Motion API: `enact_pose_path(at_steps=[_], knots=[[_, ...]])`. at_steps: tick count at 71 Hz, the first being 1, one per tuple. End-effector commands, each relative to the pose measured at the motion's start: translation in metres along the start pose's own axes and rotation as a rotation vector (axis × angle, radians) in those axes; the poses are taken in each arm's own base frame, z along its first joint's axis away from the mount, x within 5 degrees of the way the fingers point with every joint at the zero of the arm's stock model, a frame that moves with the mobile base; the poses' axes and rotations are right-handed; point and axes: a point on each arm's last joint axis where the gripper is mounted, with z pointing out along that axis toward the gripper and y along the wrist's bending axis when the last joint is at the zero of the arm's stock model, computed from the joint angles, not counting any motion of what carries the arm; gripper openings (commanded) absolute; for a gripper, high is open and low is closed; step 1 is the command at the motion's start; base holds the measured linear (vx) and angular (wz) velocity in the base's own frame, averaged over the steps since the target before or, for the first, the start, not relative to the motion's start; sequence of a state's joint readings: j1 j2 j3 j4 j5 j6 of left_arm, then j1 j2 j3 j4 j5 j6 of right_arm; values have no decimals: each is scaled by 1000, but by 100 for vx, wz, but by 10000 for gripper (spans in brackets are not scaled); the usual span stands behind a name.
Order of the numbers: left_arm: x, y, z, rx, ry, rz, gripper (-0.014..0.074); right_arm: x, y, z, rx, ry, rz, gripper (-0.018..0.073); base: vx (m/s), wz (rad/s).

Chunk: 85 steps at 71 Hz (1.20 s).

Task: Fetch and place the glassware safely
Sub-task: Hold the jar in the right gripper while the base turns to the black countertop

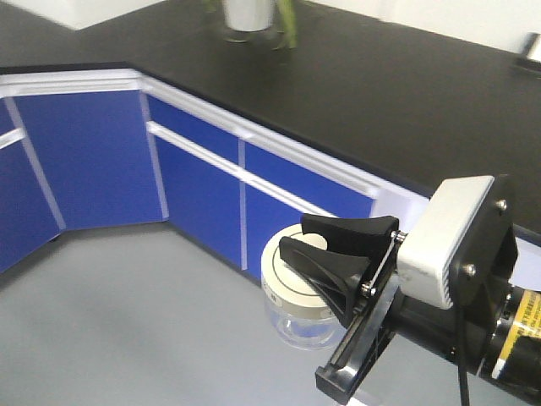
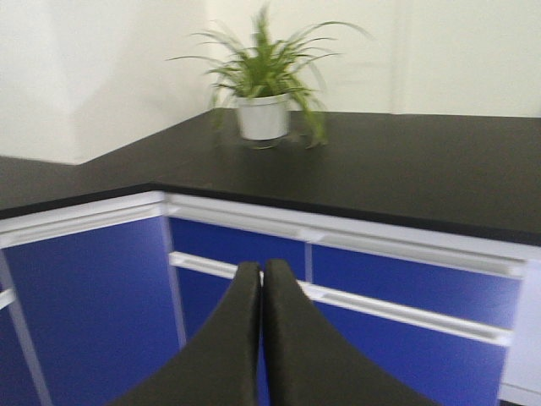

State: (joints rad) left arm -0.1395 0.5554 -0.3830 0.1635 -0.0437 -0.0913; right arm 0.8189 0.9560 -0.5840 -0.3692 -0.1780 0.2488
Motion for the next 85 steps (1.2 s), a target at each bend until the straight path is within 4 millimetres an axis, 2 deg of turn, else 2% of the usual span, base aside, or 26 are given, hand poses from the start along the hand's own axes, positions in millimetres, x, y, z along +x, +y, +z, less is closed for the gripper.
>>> enact_pose_path(at_steps=[1,54,85], knots=[[-15,-1,-1,11,-98,-16,-7,-23,1,-5,-20,-150,-1,-1,18,-69],[-15,-1,-1,11,-97,-16,-7,-23,1,-5,-20,-150,-1,-1,17,-76],[-15,-1,-1,11,-98,-16,-7,-23,1,-5,-20,-150,-1,-1,18,-31]])
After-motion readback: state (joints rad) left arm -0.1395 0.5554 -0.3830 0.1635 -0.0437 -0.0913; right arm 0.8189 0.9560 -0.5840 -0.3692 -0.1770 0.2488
